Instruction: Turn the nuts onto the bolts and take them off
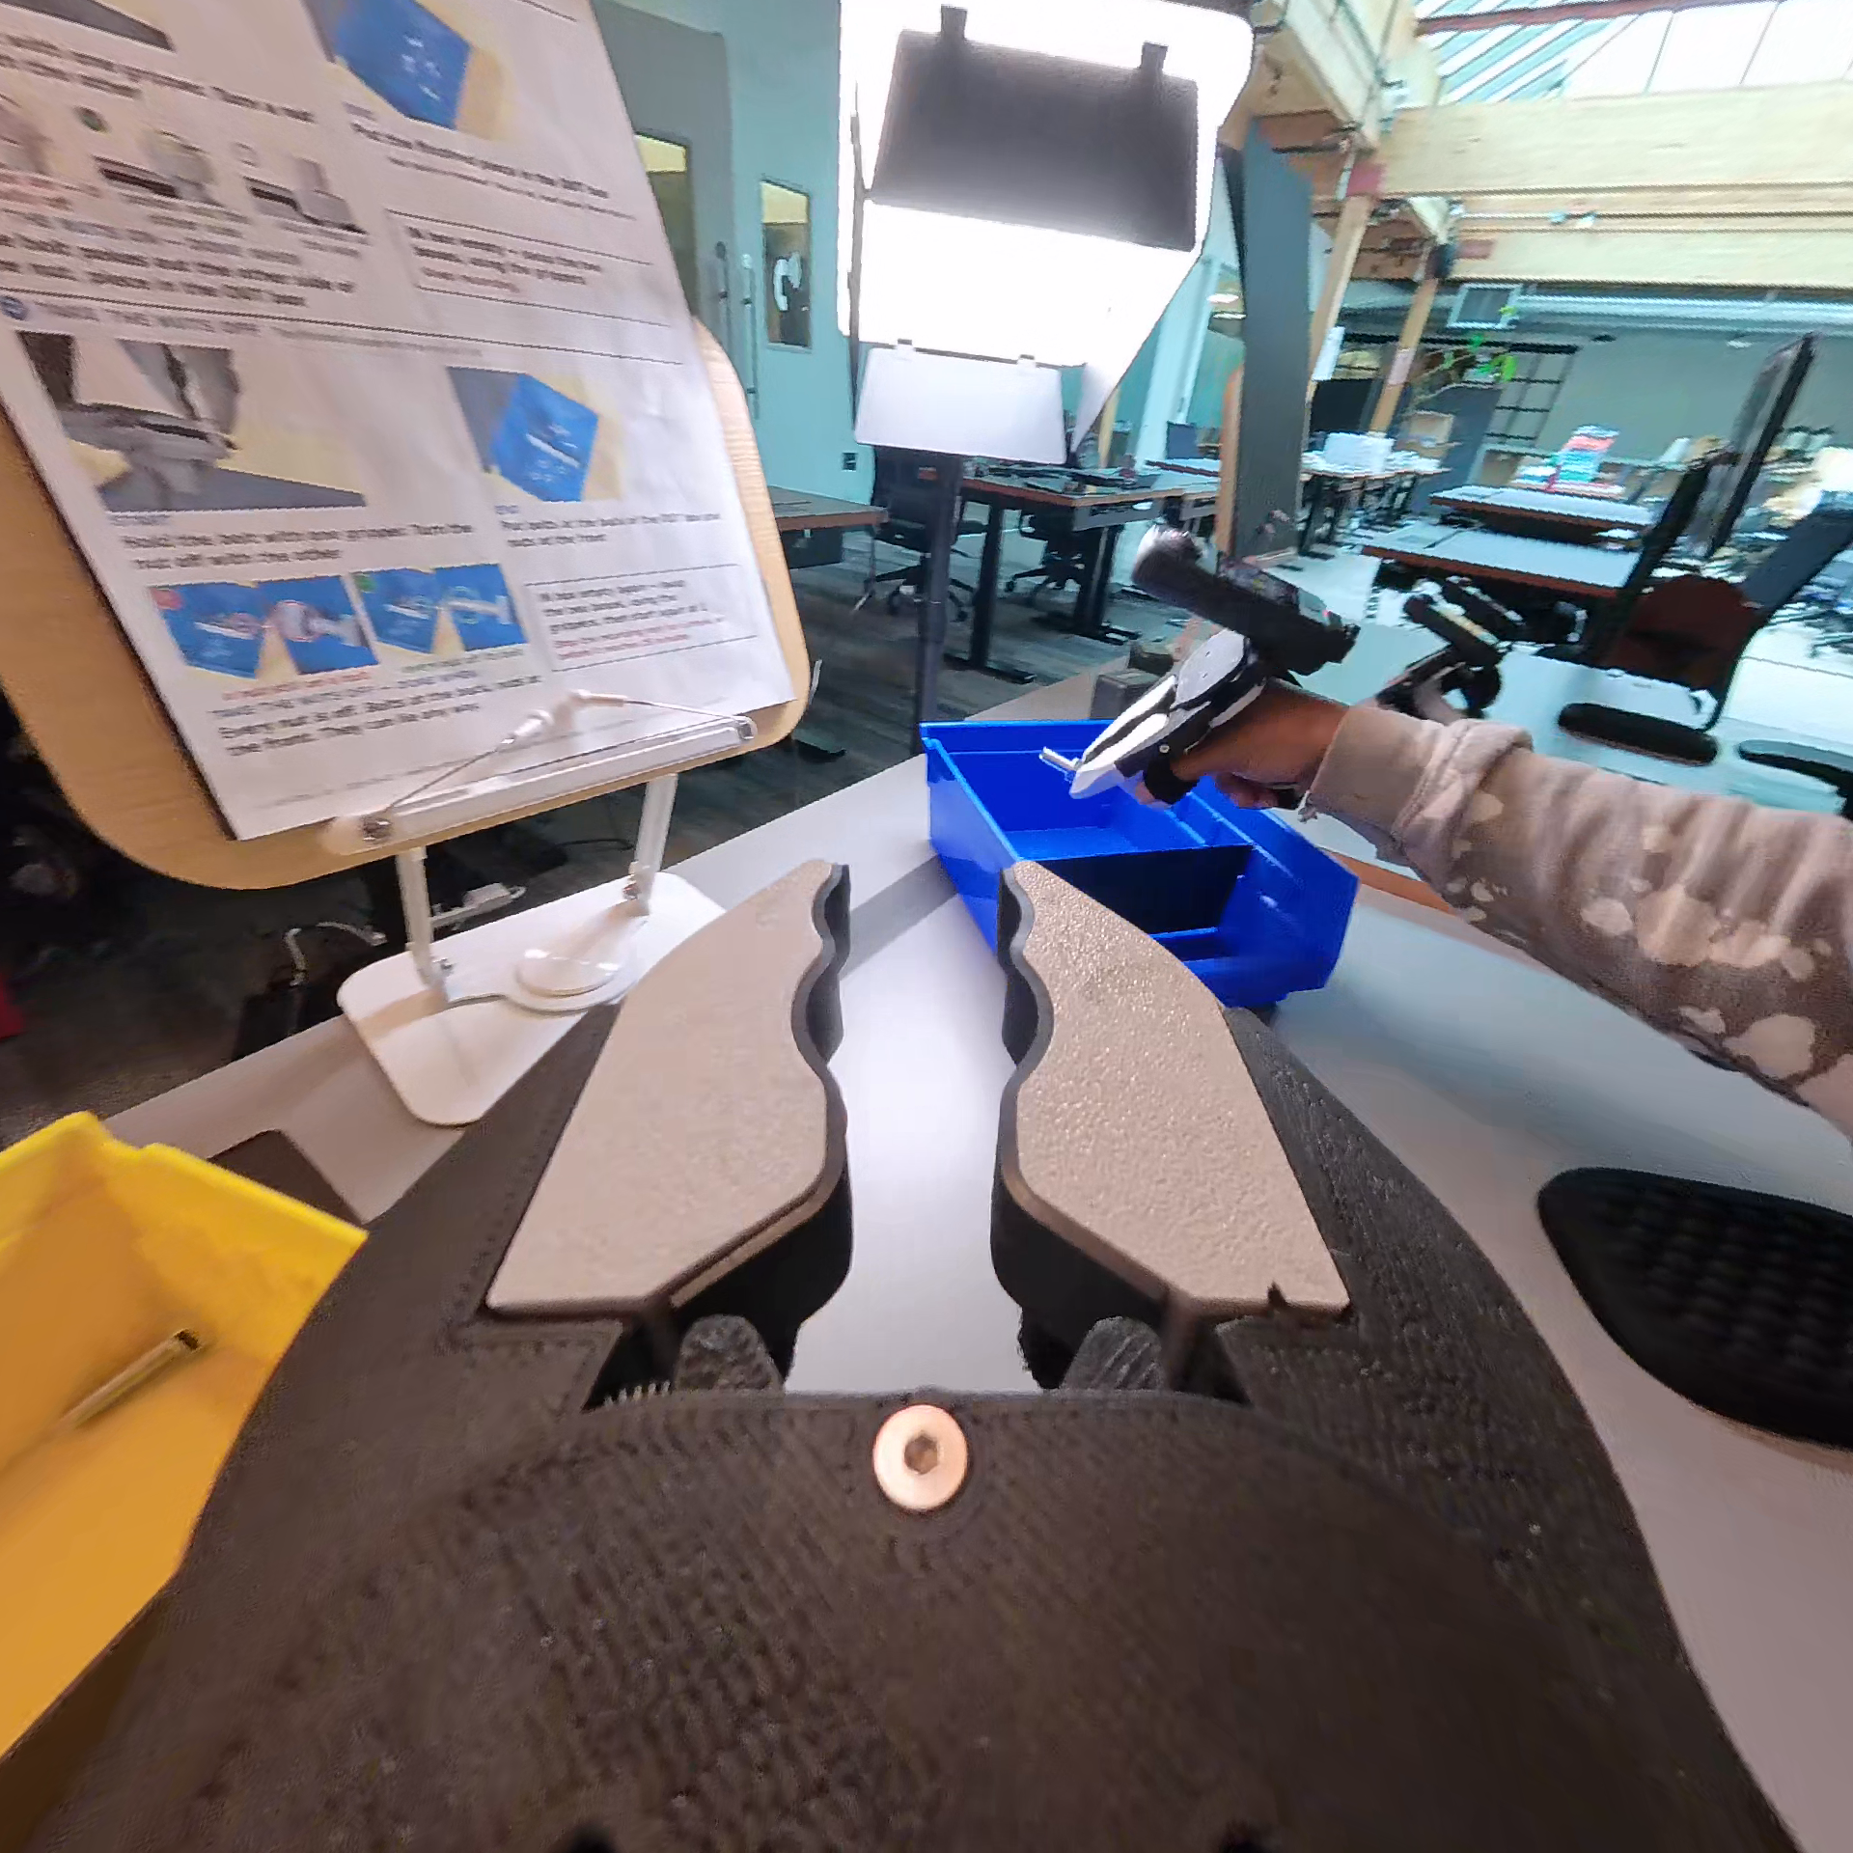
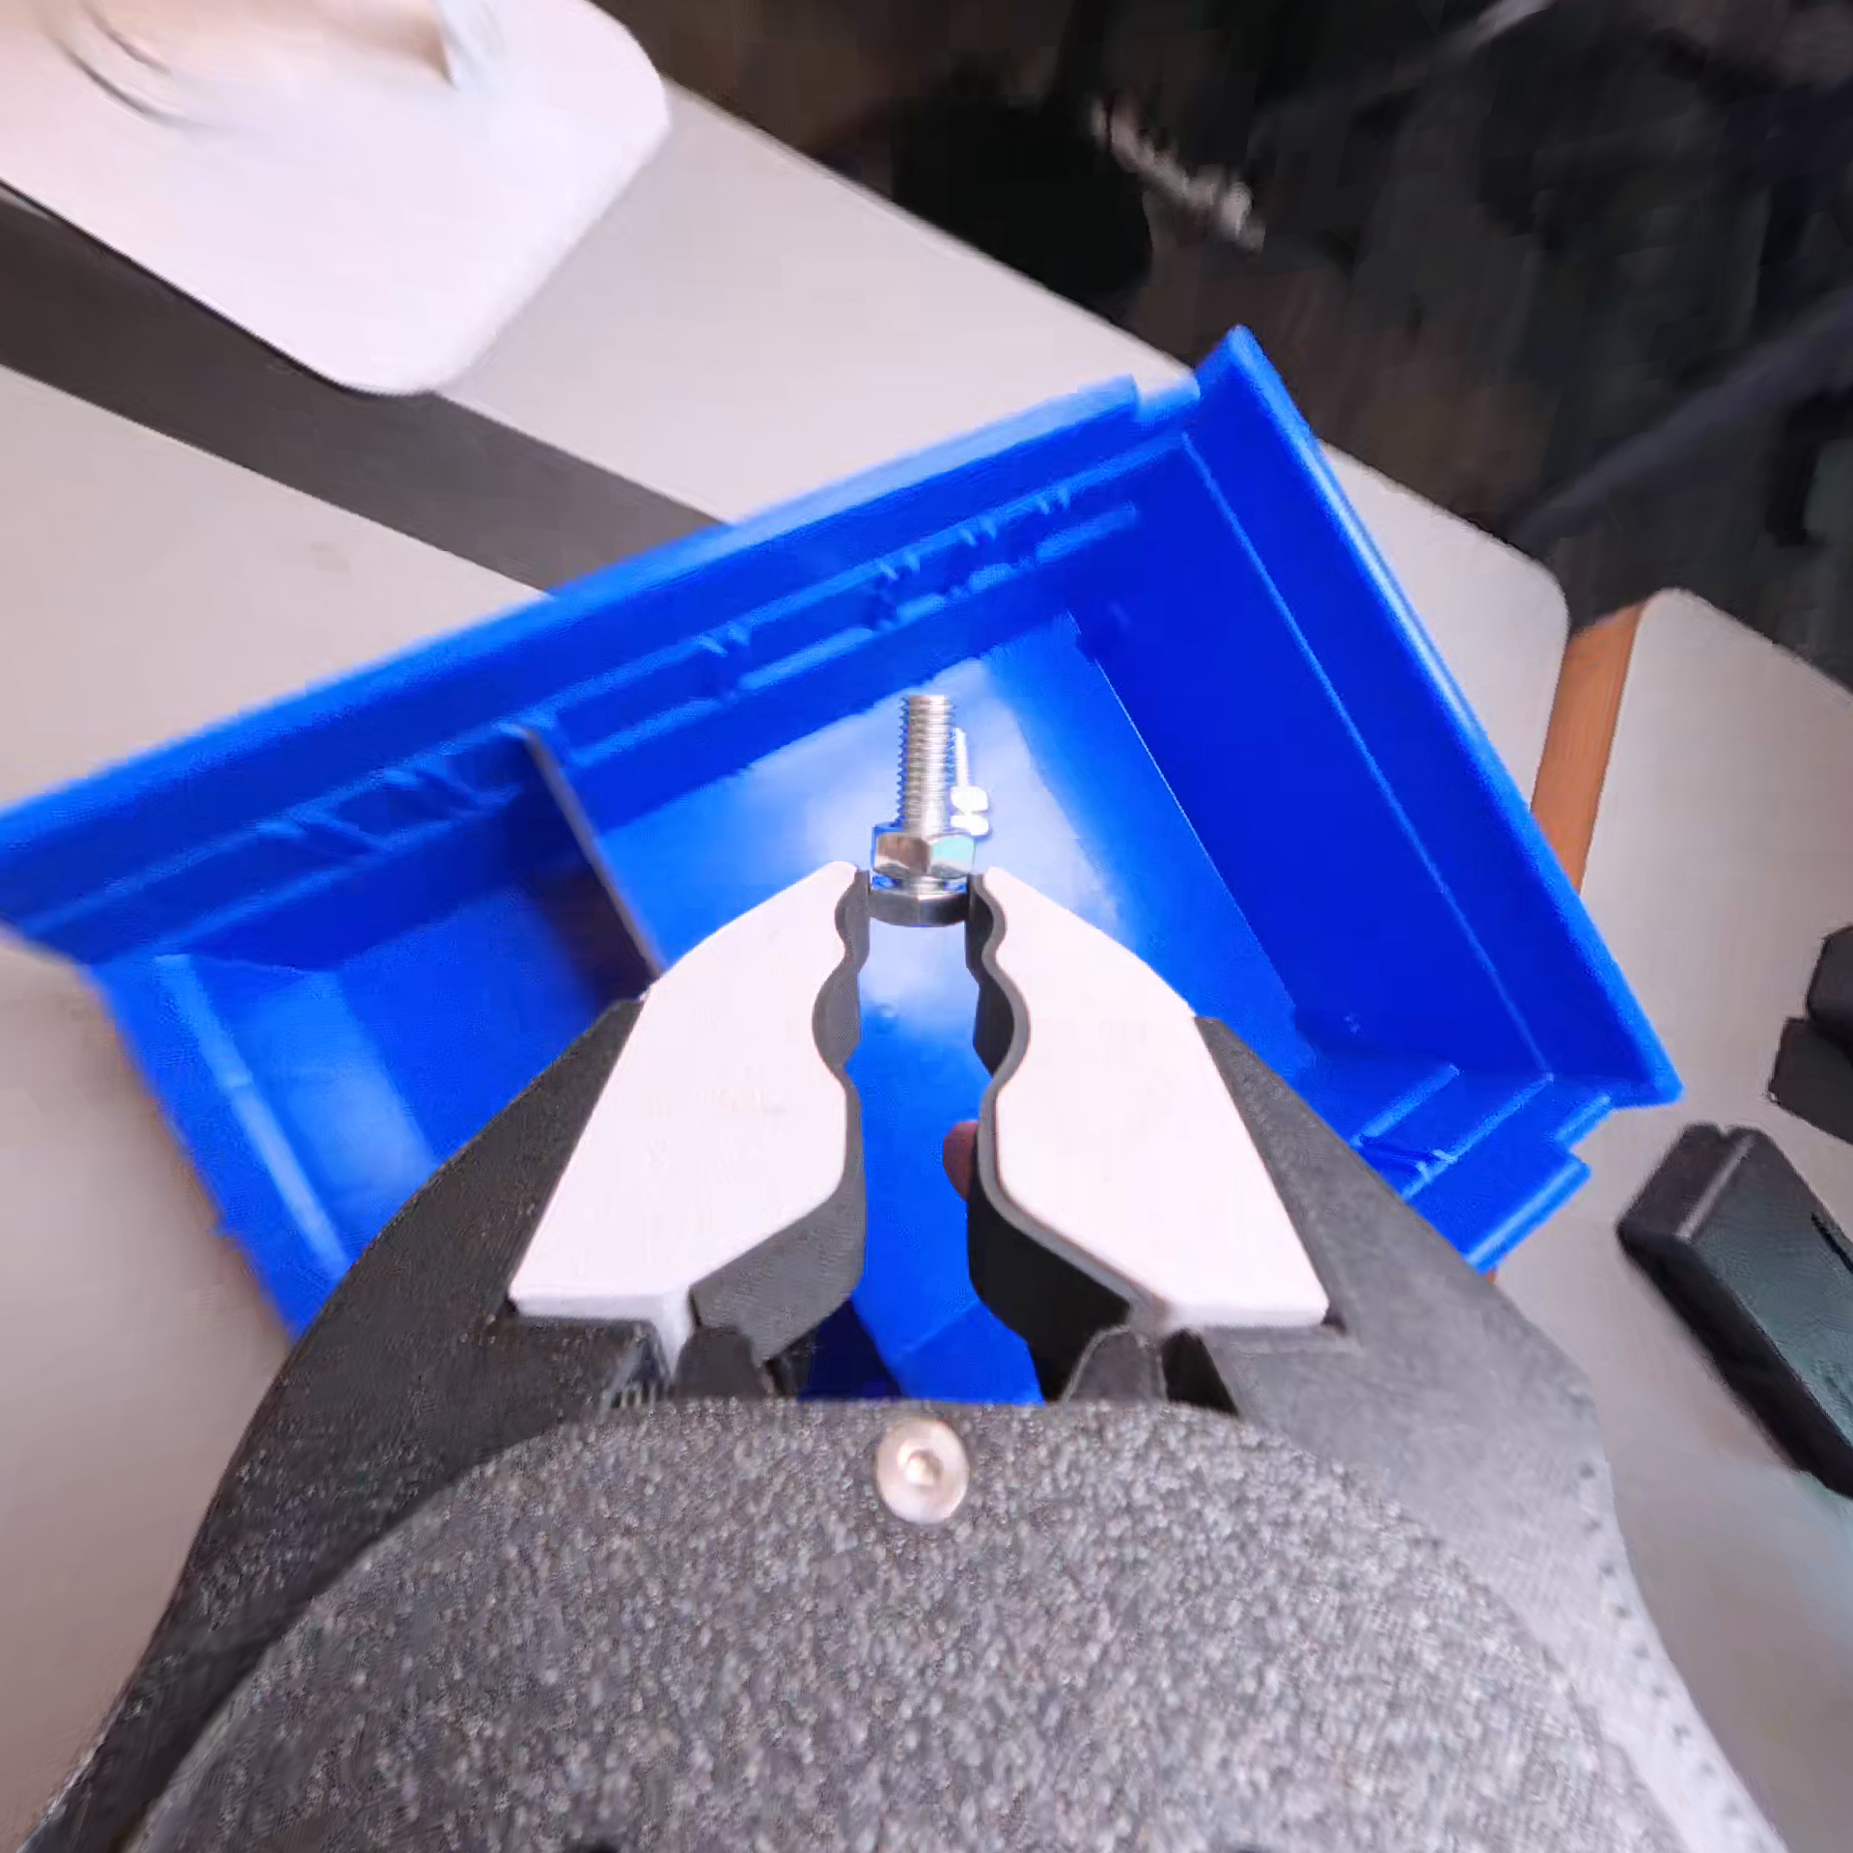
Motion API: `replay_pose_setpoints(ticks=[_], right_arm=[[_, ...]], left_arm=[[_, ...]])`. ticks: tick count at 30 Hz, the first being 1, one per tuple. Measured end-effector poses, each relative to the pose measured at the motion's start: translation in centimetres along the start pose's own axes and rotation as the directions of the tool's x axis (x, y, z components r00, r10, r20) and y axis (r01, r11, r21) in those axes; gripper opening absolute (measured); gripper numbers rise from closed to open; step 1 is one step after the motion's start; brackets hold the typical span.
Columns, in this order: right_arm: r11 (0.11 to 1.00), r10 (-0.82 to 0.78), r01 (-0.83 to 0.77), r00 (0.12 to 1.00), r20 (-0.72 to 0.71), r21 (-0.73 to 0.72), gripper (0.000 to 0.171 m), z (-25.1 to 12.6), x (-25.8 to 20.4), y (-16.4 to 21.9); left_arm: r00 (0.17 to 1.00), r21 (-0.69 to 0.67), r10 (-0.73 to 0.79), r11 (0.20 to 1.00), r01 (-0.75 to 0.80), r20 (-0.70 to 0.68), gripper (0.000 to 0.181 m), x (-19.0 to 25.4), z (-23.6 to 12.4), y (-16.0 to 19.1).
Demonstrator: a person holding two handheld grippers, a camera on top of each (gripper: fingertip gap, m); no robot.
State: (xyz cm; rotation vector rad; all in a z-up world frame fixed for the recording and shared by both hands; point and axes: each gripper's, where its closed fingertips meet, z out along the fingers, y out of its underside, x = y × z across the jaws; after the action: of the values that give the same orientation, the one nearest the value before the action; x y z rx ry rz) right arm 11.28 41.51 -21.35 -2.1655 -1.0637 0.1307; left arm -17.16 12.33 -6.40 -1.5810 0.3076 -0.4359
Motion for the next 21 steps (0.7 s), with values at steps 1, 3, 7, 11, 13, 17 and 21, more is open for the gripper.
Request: replay_pose_setpoints(ticks=[1, 3, 7, 11, 13, 17, 21], right_arm=[[0.998, 0.006, -0.007, 1.000, -0.016, -0.063, 0.019, 1.4, 1.0, 0.7], [0.984, 0.020, -0.025, 0.999, -0.033, -0.177, 0.018, 3.8, 2.4, 2.0], [0.947, 0.026, -0.039, 0.999, -0.045, -0.319, 0.018, 7.5, 3.8, 3.9], [0.935, 0.042, -0.061, 0.997, -0.062, -0.349, 0.018, 9.6, 4.6, 5.0], [0.939, 0.052, -0.071, 0.997, -0.065, -0.336, 0.018, 9.8, 4.8, 5.2], [0.977, 0.069, -0.069, 0.998, -0.009, -0.203, 0.023, 7.8, 3.9, 2.6], [0.993, 0.011, -0.020, 0.997, 0.074, 0.118, 0.029, 0.8, 0.7, -3.2]], left_arm=[[1.000, -0.004, 0.008, 1.000, -0.008, 0.018, 0.029, -0.3, -0.2, 0.0], [0.998, -0.011, 0.023, 1.000, -0.022, 0.051, 0.029, -1.1, -0.7, 0.0], [0.994, -0.023, 0.029, 0.999, -0.027, 0.104, 0.028, -2.8, -1.4, 0.2], [0.993, -0.036, -0.008, 0.999, 0.012, 0.121, 0.028, -4.4, -1.2, 1.2], [0.992, -0.044, -0.022, 0.999, 0.027, 0.121, 0.028, -4.7, -1.0, 1.6], [0.991, -0.052, -0.004, 0.999, 0.011, 0.131, 0.030, -4.9, -1.0, 1.8], [0.987, -0.041, -0.001, 0.999, 0.008, 0.160, 0.030, -5.4, -1.7, 1.3]])
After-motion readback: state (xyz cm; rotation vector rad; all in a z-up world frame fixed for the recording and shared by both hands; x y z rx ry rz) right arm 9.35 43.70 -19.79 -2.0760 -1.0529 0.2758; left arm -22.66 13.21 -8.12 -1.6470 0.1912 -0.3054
